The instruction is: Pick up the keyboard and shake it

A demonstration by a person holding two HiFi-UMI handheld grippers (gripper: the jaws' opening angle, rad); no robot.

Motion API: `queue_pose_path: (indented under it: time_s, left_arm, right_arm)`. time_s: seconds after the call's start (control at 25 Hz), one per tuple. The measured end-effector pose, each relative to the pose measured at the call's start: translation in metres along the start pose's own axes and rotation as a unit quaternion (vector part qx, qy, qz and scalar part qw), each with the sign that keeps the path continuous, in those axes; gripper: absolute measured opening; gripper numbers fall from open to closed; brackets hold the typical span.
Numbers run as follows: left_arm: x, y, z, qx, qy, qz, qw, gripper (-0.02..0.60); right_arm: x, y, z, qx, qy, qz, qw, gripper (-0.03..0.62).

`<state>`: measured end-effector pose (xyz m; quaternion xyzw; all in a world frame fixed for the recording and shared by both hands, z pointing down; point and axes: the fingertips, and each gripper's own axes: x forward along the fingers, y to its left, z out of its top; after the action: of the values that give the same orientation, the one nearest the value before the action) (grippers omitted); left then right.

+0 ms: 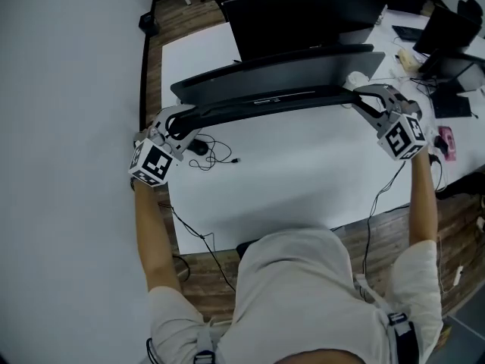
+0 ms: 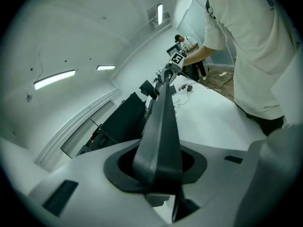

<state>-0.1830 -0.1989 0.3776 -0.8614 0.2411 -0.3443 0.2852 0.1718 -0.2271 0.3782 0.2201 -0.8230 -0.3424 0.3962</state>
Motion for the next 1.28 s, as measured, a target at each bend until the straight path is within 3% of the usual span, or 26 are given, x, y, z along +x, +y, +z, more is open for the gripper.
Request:
queue_pose_path:
  time_s: [0.2, 0.36, 0.68, 0.96, 1.08, 1.28]
  left_arm:
    - [0.008, -0.012, 0.011, 0.085, 0.048, 0.029, 0.9948, 0.13]
    - [0.013, -0.034, 0.012, 0.111, 0.072, 0.06, 0.9894, 0.126]
    - [0.01, -0.08, 0.0, 0.055, 0.065, 0.131, 0.9877, 0.11]
    - [0.008, -0.091, 0.006, 0.001, 0.022, 0.215, 0.9764, 0.107]
    - [0.009, -0.084, 0.008, -0.015, -0.002, 0.233, 0.9723, 0.109]
    - [0.014, -0.057, 0.02, -0.017, -0.034, 0.237, 0.9708, 0.128]
  right_arm:
    - [0.033, 0.016, -0.035, 0.015, 0.029, -0.033, 0.999, 0.116]
    - [0.057, 0.012, -0.052, 0.001, 0.055, -0.053, 0.997, 0.117]
    - [0.066, -0.026, -0.032, -0.088, 0.098, -0.085, 0.988, 0.118]
    - [0.037, -0.054, 0.0, -0.169, 0.098, -0.117, 0.974, 0.118]
    - [0.016, -0.059, 0.006, -0.192, 0.104, -0.138, 0.966, 0.117]
    - [-0.027, -0.056, 0.007, -0.183, 0.125, -0.185, 0.957, 0.117]
